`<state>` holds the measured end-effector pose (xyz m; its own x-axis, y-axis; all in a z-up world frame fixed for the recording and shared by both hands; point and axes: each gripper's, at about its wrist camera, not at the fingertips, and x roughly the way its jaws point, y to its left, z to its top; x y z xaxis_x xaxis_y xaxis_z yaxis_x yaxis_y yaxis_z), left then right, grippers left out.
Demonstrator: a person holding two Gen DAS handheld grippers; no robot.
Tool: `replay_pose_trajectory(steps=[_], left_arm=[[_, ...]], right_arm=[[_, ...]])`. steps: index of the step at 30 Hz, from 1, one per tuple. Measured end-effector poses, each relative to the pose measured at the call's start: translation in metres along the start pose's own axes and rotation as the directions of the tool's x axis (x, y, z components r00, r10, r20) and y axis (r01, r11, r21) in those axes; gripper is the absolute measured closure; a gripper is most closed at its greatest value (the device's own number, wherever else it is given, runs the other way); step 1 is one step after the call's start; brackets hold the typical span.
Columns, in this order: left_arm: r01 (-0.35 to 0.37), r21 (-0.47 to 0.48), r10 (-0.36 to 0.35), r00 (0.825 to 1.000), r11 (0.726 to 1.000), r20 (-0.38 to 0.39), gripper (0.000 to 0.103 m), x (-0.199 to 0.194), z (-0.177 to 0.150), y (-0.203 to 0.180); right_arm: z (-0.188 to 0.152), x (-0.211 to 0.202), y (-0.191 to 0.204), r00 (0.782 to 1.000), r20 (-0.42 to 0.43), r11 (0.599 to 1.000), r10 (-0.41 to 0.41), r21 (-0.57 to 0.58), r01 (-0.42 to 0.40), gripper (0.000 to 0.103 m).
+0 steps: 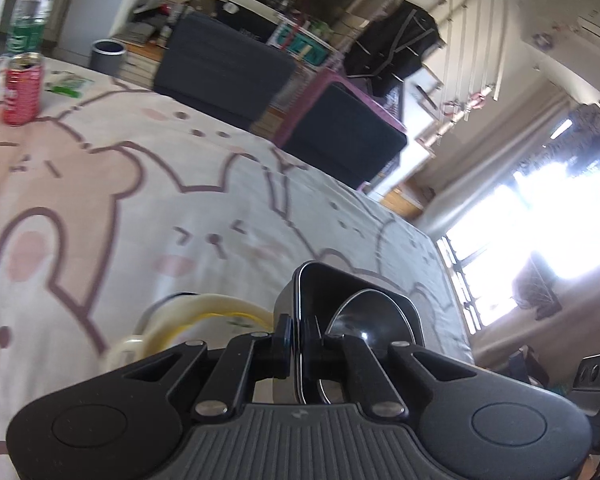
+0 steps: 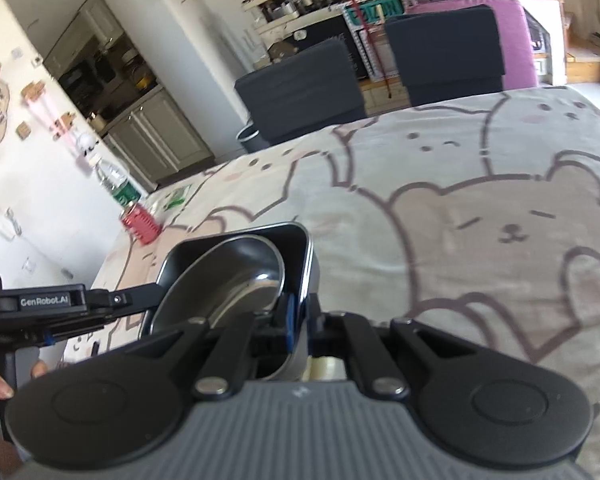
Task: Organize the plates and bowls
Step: 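Lift the tray with the oval bowl and carry it over the dish stack, then lower the tray onto the flower-print bowl and open both grippers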
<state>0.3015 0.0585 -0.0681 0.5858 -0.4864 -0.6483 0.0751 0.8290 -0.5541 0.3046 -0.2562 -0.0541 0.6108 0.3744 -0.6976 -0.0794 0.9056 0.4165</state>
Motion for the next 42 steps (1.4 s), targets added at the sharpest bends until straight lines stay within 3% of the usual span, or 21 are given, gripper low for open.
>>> replay_pose_trajectory(steps=[6,12,27,42], left_arm=[[-0.051,-0.025,0.051,0.999,0.998,0.001,0.097,-0.012,0.002,0.03],[-0.084,-0.023,0.083,0.995,0.996,-0.045,0.097,-0.008,-0.003,0.05],[-0.096,0.045,0.101,0.986,0.994,-0.13,0.097,0.013,-0.007,0.048],[-0.099,0.04,0.104,0.982,0.994,-0.159,0.097,0.017,-0.009,0.05]], right_arm=[[-0.002,0.03,0.035,0.998,-0.06,0.999,0.0,-0.049,-0.003,0.095],[-0.008,0.058,0.057,0.989,-0.146,0.992,-0.032,-0.125,0.014,0.094],[-0.014,0.066,0.053,0.974,-0.206,0.988,-0.097,-0.14,0.068,0.094],[-0.014,0.069,0.051,0.967,-0.235,0.987,-0.098,-0.147,0.064,0.094]])
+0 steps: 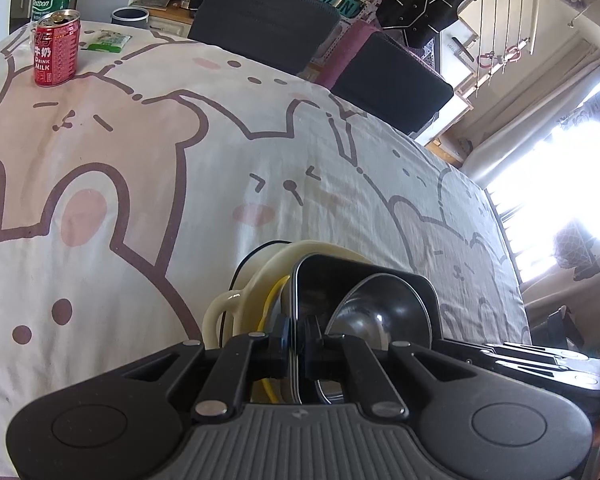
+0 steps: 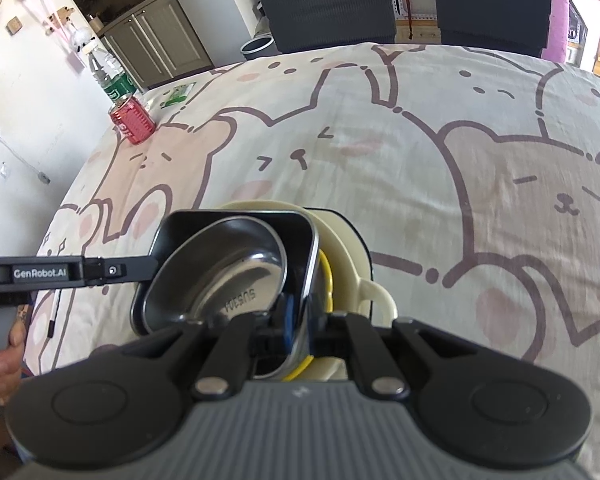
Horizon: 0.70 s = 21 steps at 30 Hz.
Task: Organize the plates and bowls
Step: 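Lower the tray onto the flower-print bowl and open both grippers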
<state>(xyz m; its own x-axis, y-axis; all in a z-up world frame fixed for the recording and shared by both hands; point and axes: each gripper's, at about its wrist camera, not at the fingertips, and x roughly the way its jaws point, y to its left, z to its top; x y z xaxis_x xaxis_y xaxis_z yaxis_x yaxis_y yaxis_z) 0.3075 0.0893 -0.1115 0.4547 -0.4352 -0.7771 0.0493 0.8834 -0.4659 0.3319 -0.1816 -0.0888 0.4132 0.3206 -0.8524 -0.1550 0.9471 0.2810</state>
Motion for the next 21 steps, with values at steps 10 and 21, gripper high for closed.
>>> replay_pose_trajectory(steps=[10,21], left_arm=[[-0.001,-0.004,0.001,1.0,1.0,-0.014,0.096,0.0029,0.0023,0.0019],[-0.033,0.011,0.034,0.999,0.999,-0.02,0.09,0.002,0.0012,-0.0013]], right_arm=[[-0.0004,0.0035,0.0003,1.0,-0.023,1.0,0.0,-0.002,0.0,0.091],[-0.0002,0.0026,-0.0024,1.0,-0.009,1.0,-0.007,0.012,0.007,0.084]])
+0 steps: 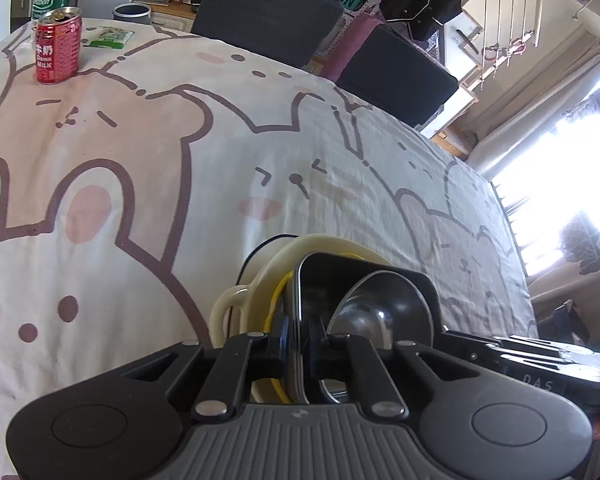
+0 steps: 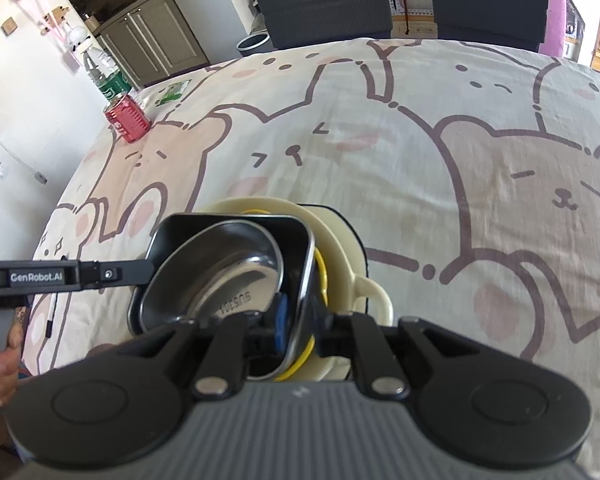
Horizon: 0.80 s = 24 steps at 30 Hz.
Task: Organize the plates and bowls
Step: 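Lower the tray onto the flower-print bowl and open both grippers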
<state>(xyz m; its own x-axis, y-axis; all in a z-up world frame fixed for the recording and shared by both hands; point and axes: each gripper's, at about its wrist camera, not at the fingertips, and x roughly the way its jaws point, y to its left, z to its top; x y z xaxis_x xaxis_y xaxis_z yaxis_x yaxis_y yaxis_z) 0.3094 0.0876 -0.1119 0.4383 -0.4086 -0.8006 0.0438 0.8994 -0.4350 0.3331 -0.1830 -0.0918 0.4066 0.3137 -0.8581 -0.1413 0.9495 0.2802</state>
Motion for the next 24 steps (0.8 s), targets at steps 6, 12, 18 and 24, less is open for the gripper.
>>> replay_pose_trajectory(steps=[6,12,18,24], left_arm=[[-0.034,0.018,0.034,0.999,0.999,0.002,0.079,-0.009,-0.001,-0.002],[-0.076,0.031,0.075,0.997,0.997,0.031,0.053,-0.031,-0.007,-0.01],[-0.119,0.056,0.114,0.99,0.991,0.086,0.026,-0.062,-0.019,-0.024],[-0.162,0.097,0.145,0.977,0.982,0.157,0.005,-0.097,-0.037,-0.042]], right_arm=[[-0.001,-0.007,0.0,1.0,0.014,1.0,-0.002,-0.01,0.002,0.066],[-0.004,-0.027,-0.002,0.998,0.068,1.0,-0.011,-0.015,0.012,0.052],[-0.012,-0.06,-0.004,0.986,0.16,0.998,-0.041,-0.031,0.047,0.032],[-0.027,-0.099,-0.004,0.965,0.249,0.993,-0.082,-0.056,0.099,0.017]])
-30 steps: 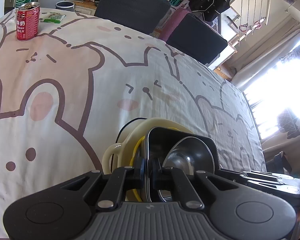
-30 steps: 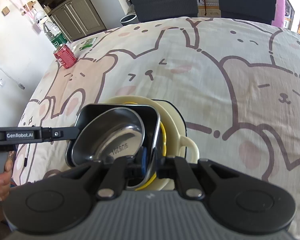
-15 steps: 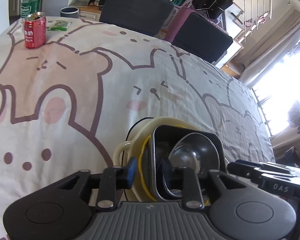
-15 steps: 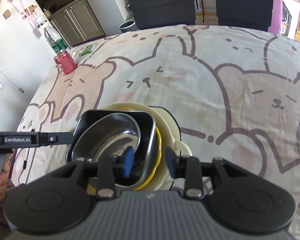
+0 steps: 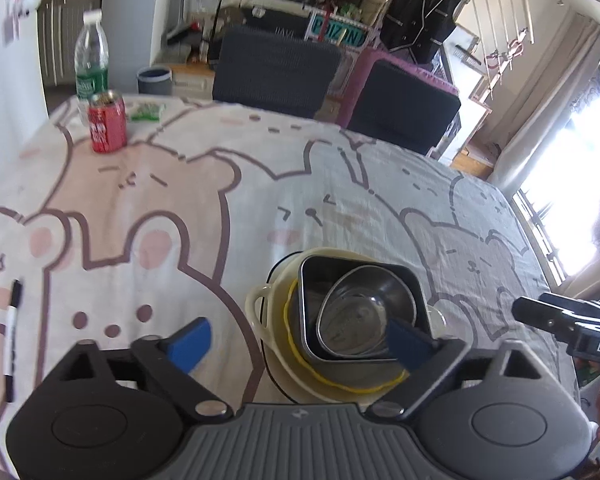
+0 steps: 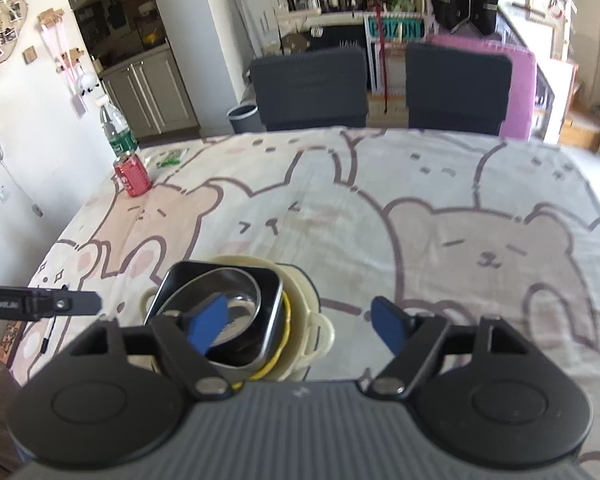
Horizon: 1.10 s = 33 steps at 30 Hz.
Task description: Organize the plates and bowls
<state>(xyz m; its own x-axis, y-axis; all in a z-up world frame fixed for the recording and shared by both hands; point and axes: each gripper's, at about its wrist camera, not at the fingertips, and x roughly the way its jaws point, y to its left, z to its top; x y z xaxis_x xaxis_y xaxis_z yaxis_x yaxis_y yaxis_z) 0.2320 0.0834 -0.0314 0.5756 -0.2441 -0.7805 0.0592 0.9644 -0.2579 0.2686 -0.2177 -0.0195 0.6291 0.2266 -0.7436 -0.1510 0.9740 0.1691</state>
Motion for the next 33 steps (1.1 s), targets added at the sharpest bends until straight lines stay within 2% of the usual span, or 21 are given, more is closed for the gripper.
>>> replay_pose_trajectory(steps=[3,10,17,19,23,28,33], left_arm=[[-0.008,0.019,0.008,0.999,1.0,0.042,0.0,-0.022,-0.003,-0.008],[-0.012,0.04,0.007,0.99,0.999,0.139,0.0,-0.079,-0.016,-0.032],[-0.009,0.071,-0.007,0.974,0.997,0.226,0.0,-0.13,-0.041,-0.054],[-0.023,0.088,0.0,0.967,0.996,0.256,0.0,-0.141,-0.047,-0.058],[-0.109,0.122,0.063,0.94,0.987,0.334,0.0,-0.157,-0.063,-0.061],[-0.123,0.145,0.059,0.921,0.982,0.385,0.0,-0.162,-0.082,-0.05],[-0.155,0.164,0.071,0.901,0.974,0.428,0.0,-0.156,-0.102,-0.038]], right_arm=[[-0.004,-0.021,0.002,0.999,0.041,0.999,-0.028,-0.026,0.029,0.012],[-0.02,-0.075,0.004,0.987,0.153,0.996,-0.039,-0.077,0.052,0.0],[-0.042,-0.13,0.011,0.963,0.262,0.99,-0.061,-0.107,0.092,0.0],[-0.048,-0.141,0.014,0.954,0.293,0.989,-0.064,-0.112,0.1,0.0],[-0.061,-0.156,0.021,0.938,0.34,0.984,-0.07,-0.13,0.121,0.0],[-0.08,-0.164,0.024,0.929,0.366,0.992,-0.052,-0.085,0.089,0.0],[-0.105,-0.159,0.033,0.915,0.392,0.988,-0.099,-0.069,0.136,0.0]])
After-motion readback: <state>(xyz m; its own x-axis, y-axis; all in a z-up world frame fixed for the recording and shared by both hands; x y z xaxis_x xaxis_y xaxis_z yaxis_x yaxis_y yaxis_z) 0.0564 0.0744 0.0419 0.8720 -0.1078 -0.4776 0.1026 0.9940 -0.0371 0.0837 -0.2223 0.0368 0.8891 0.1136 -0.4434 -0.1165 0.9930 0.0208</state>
